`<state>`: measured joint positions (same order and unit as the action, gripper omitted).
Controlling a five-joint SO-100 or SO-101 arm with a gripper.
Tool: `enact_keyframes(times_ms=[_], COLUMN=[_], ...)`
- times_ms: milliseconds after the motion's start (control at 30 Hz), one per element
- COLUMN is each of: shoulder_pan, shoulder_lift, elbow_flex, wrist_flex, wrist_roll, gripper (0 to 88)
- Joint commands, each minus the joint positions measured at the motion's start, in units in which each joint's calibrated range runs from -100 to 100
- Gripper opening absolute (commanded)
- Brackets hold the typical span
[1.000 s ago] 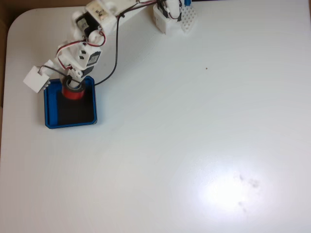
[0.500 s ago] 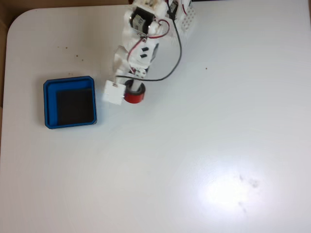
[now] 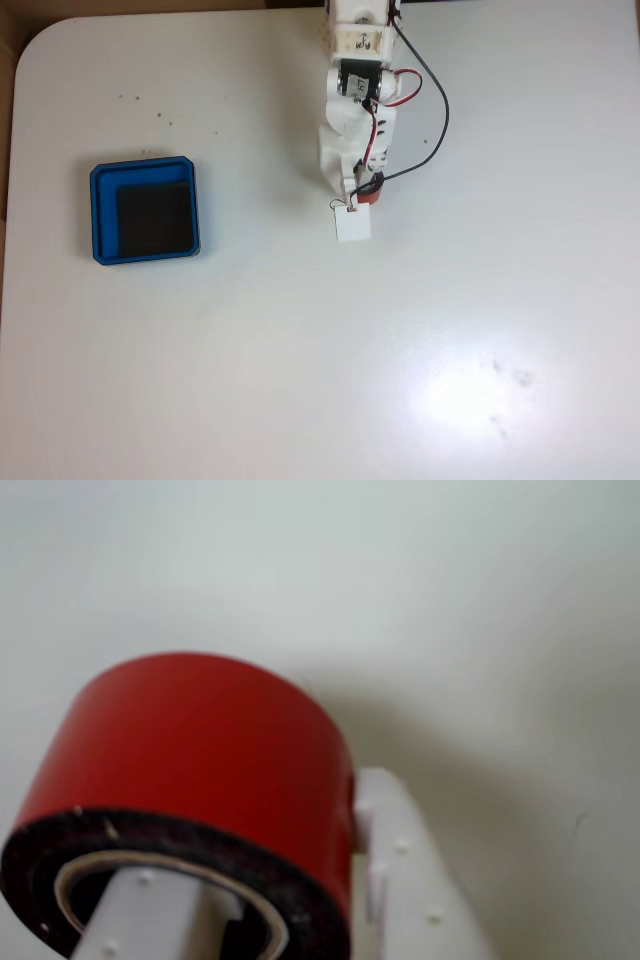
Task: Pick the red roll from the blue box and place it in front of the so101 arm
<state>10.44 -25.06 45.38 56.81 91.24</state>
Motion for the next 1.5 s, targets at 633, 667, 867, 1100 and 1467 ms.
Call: enact_keyframes(times_ms=[633, 667, 867, 1100, 1467], shoulder_pan=[-1.01, -1.01, -0.91, -0.23, -0.23], shoulder_lift=[9.85, 9.76, 9.51, 8.26, -6.63], elbow_flex=[1.16, 1.07, 1.16, 1.43, 6.64], wrist_flex=[-0.46, -0.63, -0.71, -0.46, -0.71], wrist_roll=[-0.26, -0.26, -0.35, -0.43, -0.43], gripper=[0.6, 0.6, 0.7, 8.2, 10.0])
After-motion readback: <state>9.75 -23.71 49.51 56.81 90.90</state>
